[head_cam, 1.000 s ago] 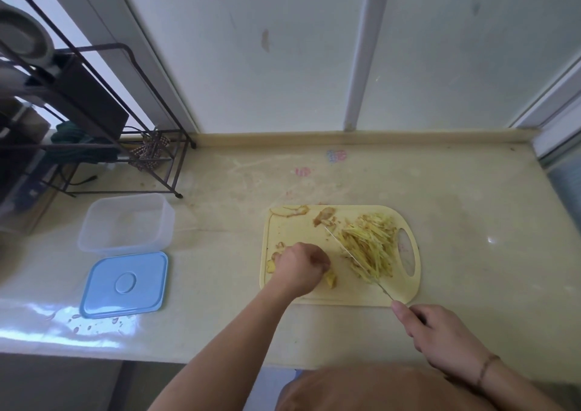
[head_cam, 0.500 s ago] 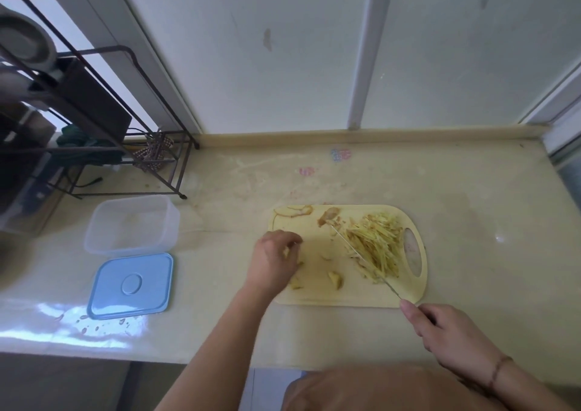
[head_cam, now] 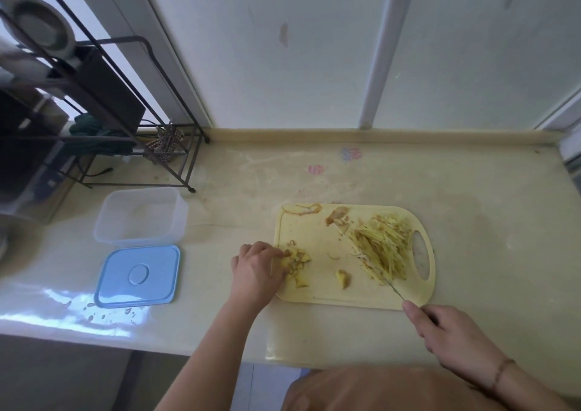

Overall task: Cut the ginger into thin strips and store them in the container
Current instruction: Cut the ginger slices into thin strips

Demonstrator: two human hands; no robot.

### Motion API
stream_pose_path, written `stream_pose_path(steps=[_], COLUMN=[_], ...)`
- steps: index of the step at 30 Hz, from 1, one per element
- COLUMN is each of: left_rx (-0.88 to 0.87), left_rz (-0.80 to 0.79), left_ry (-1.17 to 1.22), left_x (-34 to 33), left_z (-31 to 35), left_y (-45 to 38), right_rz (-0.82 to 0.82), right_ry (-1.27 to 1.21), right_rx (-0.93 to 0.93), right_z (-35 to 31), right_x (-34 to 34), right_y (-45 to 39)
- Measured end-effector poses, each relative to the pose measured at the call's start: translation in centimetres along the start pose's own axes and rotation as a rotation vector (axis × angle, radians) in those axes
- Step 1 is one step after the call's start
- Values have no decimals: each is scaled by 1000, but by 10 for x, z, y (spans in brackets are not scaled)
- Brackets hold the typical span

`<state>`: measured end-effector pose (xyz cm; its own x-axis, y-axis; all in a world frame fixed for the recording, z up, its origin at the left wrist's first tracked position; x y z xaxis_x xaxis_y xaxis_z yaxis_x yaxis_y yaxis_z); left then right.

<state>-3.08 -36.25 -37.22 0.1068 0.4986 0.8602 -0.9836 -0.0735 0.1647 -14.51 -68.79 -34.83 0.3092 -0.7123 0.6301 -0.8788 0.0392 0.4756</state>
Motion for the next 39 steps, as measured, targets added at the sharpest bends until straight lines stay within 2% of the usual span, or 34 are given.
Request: stream_pose_path(steps=[4, 6, 8, 12, 16, 19, 24, 28, 35, 39], left_rx=[-11, -91, -232, -506, -656, -670, -634, -686, -653, -567], left_rz=[-1, -19, -105, -384, -480, -519, -507, -588, -533, -513], left_ry=[89, 203, 255, 178, -28, -127, -3, -75, -111, -183], left_x=[5, 8, 5, -33, -66, -78, -69, -69, -68, -72], left_z=[7, 22, 53, 114, 137, 137, 130, 129, 126, 118], left_y=[-2, -1, 2, 11, 15, 13, 6, 9, 14, 18], right_rz=[6, 6, 10, 17, 35, 46, 64, 75, 50, 40], right_ry=[9, -6, -25, -51, -73, -101, -75, -87, -106, -74], right_rx=[4, 8, 13, 13, -3, -17, -16, -12, 3, 11], right_z=[2, 4, 4, 3, 5, 10, 15, 16, 12, 9], right_x=[0, 0, -1, 1, 3, 5, 9, 9, 10, 13], right_y=[0, 0, 0, 3, 7, 9, 9, 10, 7, 4])
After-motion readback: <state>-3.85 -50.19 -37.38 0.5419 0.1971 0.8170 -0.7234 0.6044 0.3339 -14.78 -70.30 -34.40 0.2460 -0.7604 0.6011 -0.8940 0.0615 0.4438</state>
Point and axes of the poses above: each hand's wrist, its own y-axis away from the middle knuckle, its own x-axis out of the back of the hand, z = x × y, the point moved 9 cm from there along -y, towards the middle knuckle, and after that the axes turned 6 degrees about x, right-handed, at the moved point
